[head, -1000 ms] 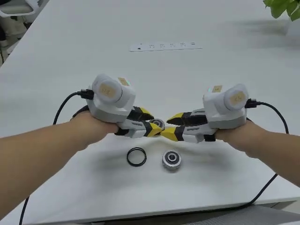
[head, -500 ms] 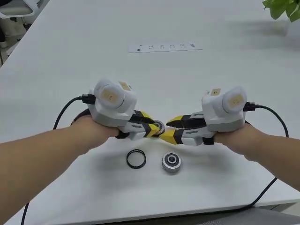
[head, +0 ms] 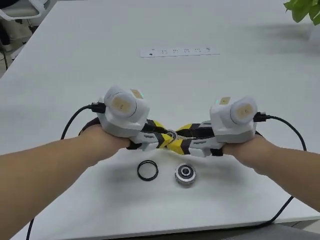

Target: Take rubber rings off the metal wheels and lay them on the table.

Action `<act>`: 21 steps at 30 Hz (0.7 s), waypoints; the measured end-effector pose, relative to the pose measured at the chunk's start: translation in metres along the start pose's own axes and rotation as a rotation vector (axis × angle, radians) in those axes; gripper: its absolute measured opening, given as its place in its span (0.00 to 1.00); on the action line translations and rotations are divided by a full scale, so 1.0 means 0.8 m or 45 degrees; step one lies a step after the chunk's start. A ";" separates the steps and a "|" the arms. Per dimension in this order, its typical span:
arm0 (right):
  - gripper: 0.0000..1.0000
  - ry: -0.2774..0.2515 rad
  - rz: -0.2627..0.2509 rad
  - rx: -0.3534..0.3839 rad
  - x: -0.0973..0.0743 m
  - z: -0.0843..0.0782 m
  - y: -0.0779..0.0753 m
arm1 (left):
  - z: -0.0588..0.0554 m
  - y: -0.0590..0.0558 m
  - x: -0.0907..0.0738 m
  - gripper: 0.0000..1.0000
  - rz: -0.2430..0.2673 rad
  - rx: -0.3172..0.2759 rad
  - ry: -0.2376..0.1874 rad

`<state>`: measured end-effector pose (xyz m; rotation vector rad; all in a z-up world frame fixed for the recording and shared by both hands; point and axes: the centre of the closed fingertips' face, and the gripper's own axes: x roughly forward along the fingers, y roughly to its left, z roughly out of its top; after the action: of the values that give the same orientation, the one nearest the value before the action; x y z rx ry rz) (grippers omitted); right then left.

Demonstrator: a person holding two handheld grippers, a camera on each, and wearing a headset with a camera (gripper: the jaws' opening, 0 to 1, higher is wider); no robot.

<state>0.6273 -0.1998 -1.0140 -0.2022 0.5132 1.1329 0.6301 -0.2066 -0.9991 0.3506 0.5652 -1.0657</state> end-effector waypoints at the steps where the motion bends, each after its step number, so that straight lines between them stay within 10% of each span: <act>1: 0.24 0.001 -0.001 -0.003 -0.001 -0.001 0.000 | 0.000 0.000 0.000 0.14 0.001 -0.001 -0.001; 21: 0.12 0.029 -0.019 0.006 -0.012 -0.008 -0.001 | 0.000 0.000 0.000 0.13 0.016 -0.009 -0.010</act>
<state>0.6230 -0.2106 -1.0149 -0.2146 0.5337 1.1160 0.6302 -0.2067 -0.9988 0.3429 0.5589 -1.0521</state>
